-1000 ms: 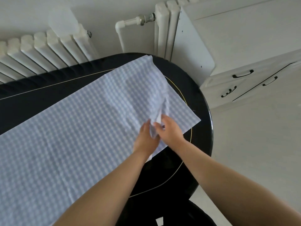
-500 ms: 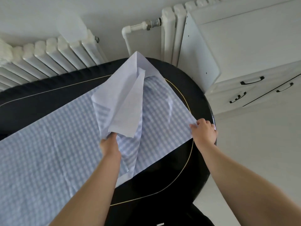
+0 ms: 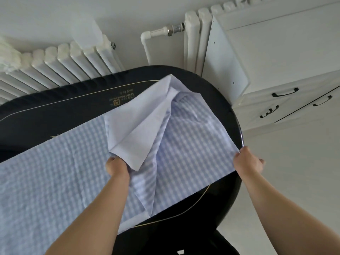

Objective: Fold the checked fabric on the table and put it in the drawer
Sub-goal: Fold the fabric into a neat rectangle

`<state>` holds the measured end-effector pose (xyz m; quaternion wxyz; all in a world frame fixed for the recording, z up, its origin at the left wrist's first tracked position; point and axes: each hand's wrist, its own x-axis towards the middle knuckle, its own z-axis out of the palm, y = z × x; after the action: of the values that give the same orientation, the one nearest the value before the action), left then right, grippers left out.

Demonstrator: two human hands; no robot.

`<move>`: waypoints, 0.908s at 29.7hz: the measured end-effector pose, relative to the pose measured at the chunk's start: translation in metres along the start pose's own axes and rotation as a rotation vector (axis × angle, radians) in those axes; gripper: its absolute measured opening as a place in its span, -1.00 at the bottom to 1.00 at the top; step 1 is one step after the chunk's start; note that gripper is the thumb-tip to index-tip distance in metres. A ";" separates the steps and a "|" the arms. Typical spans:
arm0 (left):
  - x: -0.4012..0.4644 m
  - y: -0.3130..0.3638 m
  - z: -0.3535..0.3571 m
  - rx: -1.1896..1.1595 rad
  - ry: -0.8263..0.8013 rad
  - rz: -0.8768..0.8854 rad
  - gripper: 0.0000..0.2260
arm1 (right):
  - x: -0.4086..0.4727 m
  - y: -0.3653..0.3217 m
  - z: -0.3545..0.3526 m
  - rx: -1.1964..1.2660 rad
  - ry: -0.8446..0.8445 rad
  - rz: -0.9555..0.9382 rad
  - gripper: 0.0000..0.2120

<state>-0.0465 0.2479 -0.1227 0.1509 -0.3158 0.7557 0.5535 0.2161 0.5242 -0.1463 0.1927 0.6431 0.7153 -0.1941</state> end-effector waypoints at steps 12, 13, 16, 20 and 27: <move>0.038 0.039 0.008 1.151 -0.228 0.505 -0.53 | 0.010 -0.169 -0.047 0.530 -0.079 -0.670 -0.76; 0.039 0.046 0.013 1.200 -0.241 0.520 -0.37 | 0.013 -0.187 -0.051 0.535 -0.097 -0.684 -0.74; 0.039 0.058 0.028 1.437 -0.227 0.783 0.04 | 0.016 -0.227 -0.060 0.454 -0.035 -0.786 -0.59; 0.039 0.068 0.049 1.623 -0.398 0.868 -0.13 | 0.009 -0.259 -0.064 0.369 0.019 -0.834 -0.49; -0.004 0.076 0.100 0.994 -0.600 0.903 -0.02 | -0.010 -0.290 -0.063 0.038 0.338 -1.005 -0.75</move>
<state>-0.1046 0.3563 -0.0984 0.2340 0.2968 0.9002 0.2164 -0.0731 0.5207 -0.0793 -0.0540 0.2467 0.9527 -0.1693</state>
